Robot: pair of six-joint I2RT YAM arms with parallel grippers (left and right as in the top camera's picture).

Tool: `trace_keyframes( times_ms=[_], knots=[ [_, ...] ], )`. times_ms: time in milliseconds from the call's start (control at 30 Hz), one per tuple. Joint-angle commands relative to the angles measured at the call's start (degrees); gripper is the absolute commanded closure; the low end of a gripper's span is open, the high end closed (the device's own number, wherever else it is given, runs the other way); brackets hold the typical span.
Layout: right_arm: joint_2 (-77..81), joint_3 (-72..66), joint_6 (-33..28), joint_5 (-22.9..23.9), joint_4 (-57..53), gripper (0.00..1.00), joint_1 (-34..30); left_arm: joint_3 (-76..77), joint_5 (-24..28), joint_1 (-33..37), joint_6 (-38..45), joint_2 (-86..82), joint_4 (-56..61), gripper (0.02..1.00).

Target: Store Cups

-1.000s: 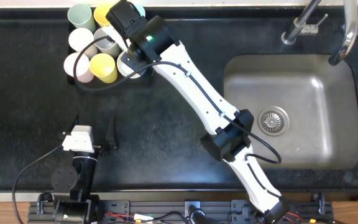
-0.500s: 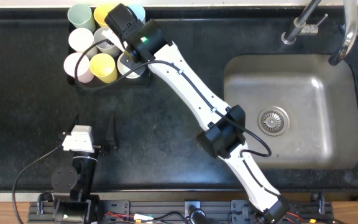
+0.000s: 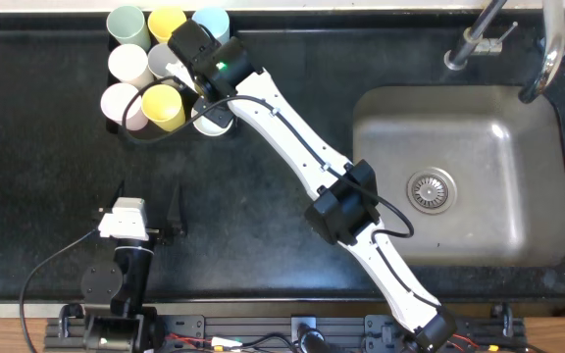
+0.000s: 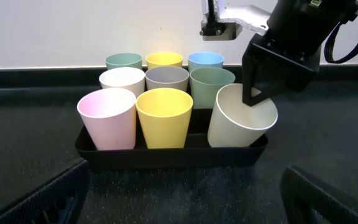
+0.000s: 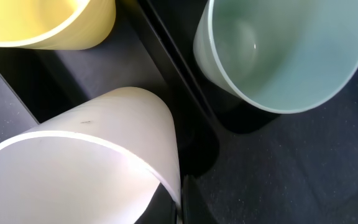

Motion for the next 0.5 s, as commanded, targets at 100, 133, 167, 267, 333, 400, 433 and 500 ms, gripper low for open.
trace_keyframes(
  times_ms=[100, 133, 167, 267, 333, 400, 433, 500],
  knots=[
    [1.53, 1.84, -0.59, -0.81, -0.15, 0.838, 0.31, -0.17, 0.11, -0.37, 1.25, -0.46, -0.02, 0.02],
    [1.53, 1.84, -0.59, -0.79, -0.13, 0.647, 0.31, -0.17, 0.11, -0.37, 1.25, -0.46, 0.0, 0.023],
    [1.53, 1.84, -0.57, -0.81, -0.11, 0.316, 0.31, -0.17, 0.11, -0.37, 1.27, -0.46, 0.0, 0.02],
    [1.53, 1.84, -0.59, -0.79, -0.09, 0.025, 0.31, -0.17, 0.11, -0.37, 1.25, -0.46, 0.0, 0.02],
    [1.53, 1.84, -0.57, -0.61, -0.07, 0.005, 0.31, -0.17, 0.11, -0.37, 1.27, -0.46, 0.0, 0.02],
    [1.53, 1.84, -0.57, -0.5, 0.0, 0.003, 0.31, -0.17, 0.11, -0.37, 1.25, -0.46, 0.0, 0.023],
    [1.53, 1.84, -0.52, -0.15, 0.09, 0.003, 0.31, -0.17, 0.11, -0.37, 1.25, -0.46, -0.02, 0.02],
    [1.53, 1.86, -0.24, 0.83, 0.39, 0.003, 0.31, -0.17, 0.11, -0.37, 1.27, -0.46, 0.0, 0.02]
  ],
)
